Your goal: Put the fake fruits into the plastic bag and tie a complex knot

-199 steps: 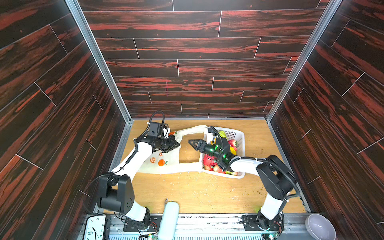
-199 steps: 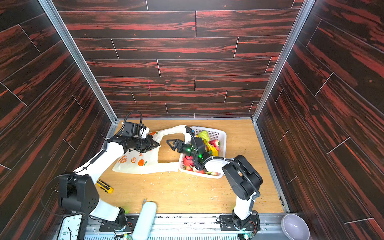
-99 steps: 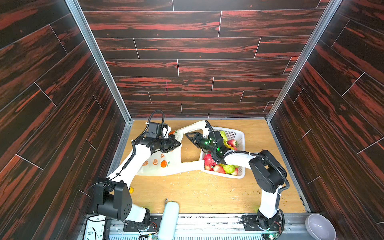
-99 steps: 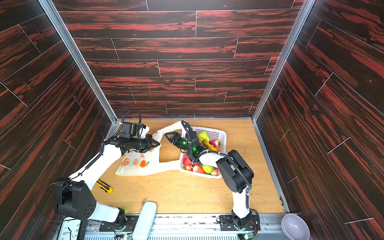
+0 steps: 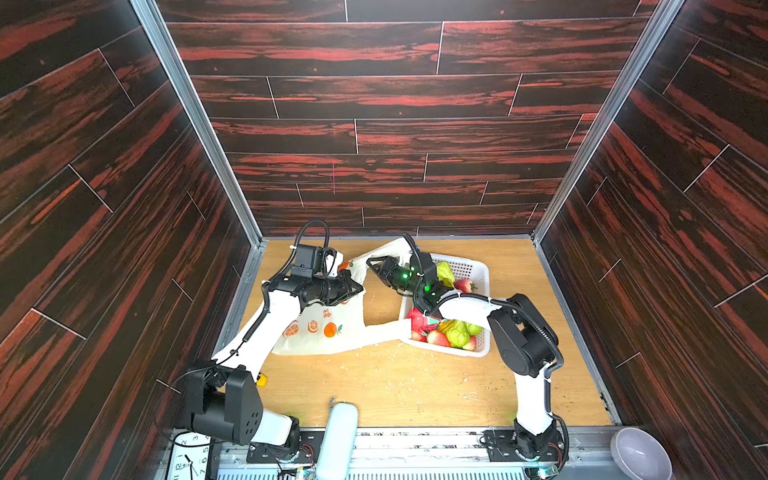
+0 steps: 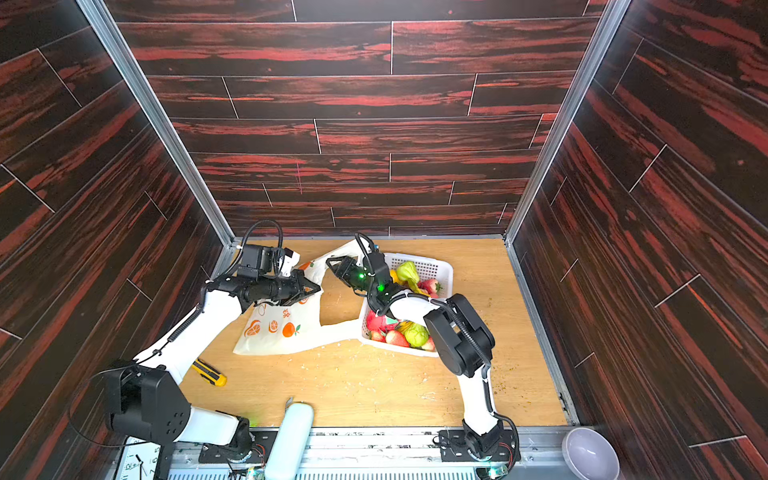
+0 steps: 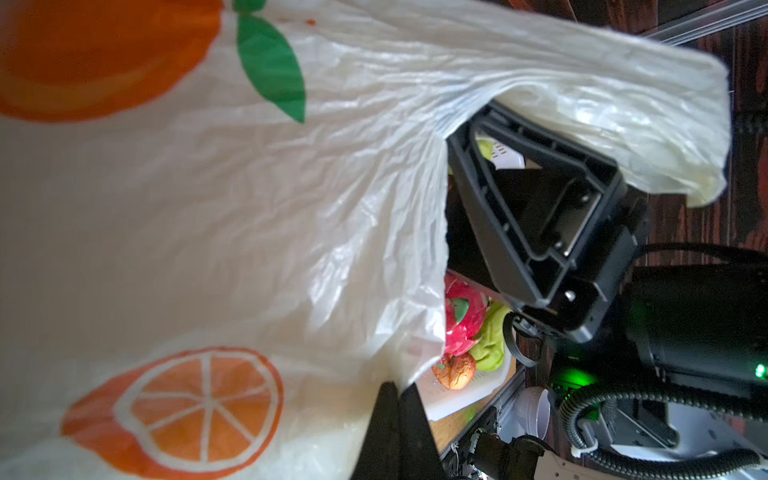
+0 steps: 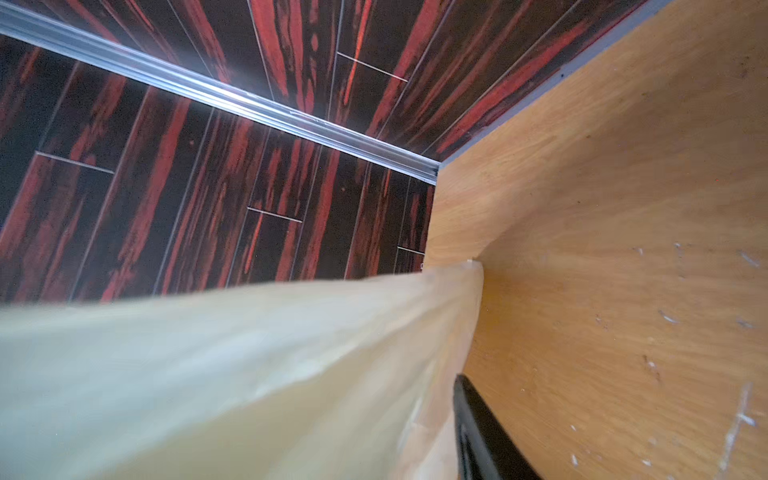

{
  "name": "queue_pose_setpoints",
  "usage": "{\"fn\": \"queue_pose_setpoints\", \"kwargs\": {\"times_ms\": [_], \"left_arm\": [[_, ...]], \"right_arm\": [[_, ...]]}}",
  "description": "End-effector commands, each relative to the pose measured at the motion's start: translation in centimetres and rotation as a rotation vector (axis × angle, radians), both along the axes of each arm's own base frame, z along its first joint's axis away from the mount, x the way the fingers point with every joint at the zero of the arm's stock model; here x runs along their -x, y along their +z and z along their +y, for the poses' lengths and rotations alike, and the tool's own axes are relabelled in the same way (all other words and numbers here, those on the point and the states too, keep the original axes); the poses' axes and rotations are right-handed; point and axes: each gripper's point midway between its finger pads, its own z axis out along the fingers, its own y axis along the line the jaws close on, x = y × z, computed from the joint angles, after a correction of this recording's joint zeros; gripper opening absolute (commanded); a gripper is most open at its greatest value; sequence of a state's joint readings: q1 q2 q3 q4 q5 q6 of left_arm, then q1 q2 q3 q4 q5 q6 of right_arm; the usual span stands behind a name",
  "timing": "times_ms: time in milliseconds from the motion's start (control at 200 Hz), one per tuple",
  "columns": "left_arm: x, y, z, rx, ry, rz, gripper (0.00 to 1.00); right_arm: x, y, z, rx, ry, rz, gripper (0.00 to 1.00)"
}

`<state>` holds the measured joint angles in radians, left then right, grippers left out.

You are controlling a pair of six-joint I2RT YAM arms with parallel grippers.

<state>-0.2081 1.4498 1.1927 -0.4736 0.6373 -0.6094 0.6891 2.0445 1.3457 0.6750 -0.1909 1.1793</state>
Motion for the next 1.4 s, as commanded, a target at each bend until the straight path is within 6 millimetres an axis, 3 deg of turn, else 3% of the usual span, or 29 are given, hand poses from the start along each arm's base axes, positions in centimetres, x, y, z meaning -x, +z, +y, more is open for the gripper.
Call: {"fn": "queue_pose_setpoints", "kwargs": {"times_ms": [0, 135, 205, 291, 476, 586, 676, 952, 1167, 1398], "left_arm": [[0.8, 0.6, -0.3, 0.007, -0.034, -0.028, 0.0], [0.9, 1.0, -0.4, 0.014, -0.042, -0.043, 0.0], [1.1, 1.1, -0.4, 0.019, -0.049, -0.047, 0.0], [1.3, 1.3, -0.5, 0.021, -0.053, -0.051, 0.0], [1.5, 3.1, 1.0, -0.03, 0.011, -0.107, 0.35], [1.1, 4.6, 2.0, -0.056, 0.079, -0.159, 0.47], [0.8, 4.2, 2.4, -0.095, 0.104, -0.169, 0.56], [0.7, 2.1, 0.9, -0.201, 0.066, -0.161, 0.66], [0.6, 2.7, -1.2, -0.2, 0.011, -0.219, 0.84], [-0.1, 1.4, 0.2, -0.322, 0.064, -0.208, 0.84]], "right_arm": [[-0.6, -2.1, 0.5, 0.016, -0.008, 0.042, 0.37], [-0.6, -1.9, 0.4, 0.024, -0.011, 0.028, 0.16], [-0.6, -1.5, 0.3, 0.031, -0.017, 0.011, 0.0], [-0.5, -1.1, -0.1, 0.046, -0.029, -0.006, 0.0], [0.3, 1.2, -1.5, 0.078, -0.055, -0.085, 0.0], [1.2, 2.6, -1.8, 0.086, -0.054, -0.122, 0.0], [1.8, 3.3, -2.0, 0.09, -0.056, -0.141, 0.0], [3.4, 4.8, -2.0, 0.076, -0.041, -0.175, 0.0], [4.7, 5.7, -1.8, 0.089, -0.028, -0.204, 0.0], [5.6, 6.3, -1.7, 0.082, -0.021, -0.211, 0.0]]}}
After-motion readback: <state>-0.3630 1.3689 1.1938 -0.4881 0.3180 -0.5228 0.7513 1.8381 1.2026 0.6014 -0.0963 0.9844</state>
